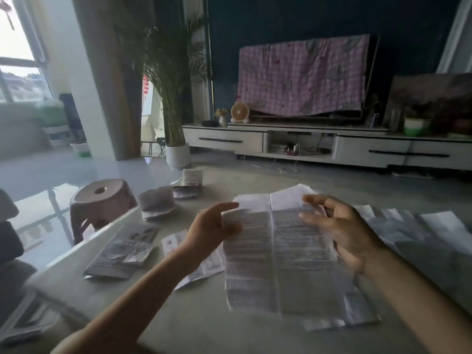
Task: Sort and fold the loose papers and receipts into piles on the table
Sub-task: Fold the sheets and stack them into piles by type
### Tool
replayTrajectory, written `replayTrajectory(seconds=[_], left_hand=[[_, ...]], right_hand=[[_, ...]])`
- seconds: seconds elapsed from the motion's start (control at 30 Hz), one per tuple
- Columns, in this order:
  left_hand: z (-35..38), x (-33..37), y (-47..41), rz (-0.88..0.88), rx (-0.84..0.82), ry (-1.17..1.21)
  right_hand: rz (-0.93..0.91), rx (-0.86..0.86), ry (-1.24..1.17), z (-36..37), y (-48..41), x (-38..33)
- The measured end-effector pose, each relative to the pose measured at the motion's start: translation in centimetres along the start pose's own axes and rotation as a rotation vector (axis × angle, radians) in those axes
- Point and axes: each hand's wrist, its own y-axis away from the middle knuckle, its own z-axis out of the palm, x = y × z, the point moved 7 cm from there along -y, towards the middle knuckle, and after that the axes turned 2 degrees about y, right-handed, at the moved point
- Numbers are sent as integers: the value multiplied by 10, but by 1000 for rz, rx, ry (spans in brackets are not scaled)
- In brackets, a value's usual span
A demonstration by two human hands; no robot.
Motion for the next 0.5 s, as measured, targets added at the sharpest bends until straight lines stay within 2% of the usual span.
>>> replayTrajectory(seconds=[0.1, 0.2, 0.27, 0.3, 0.33, 0.4, 0.5], left_hand=[[-13, 6, -6, 42, 185, -136], [-15, 29, -2, 148, 303, -382], [-20, 42, -2, 178, 341, -429], [-20, 49, -2, 179, 330, -403], [-16, 55, -3, 157, 282, -380], [0, 68, -7, 132, 148, -441], [25, 91, -8, 147, 76, -779]], right_hand=[[-51, -89, 339, 5, -15, -5], [-79, -104, 475, -1, -21, -13], [-144, -35, 865, -3, -26, -24], [-214, -11, 1095, 0, -25, -33], [-328, -2, 1224, 6, -21, -45], [-438, -139, 1147, 25, -11, -57], [-442, -297, 961, 43, -1, -56]])
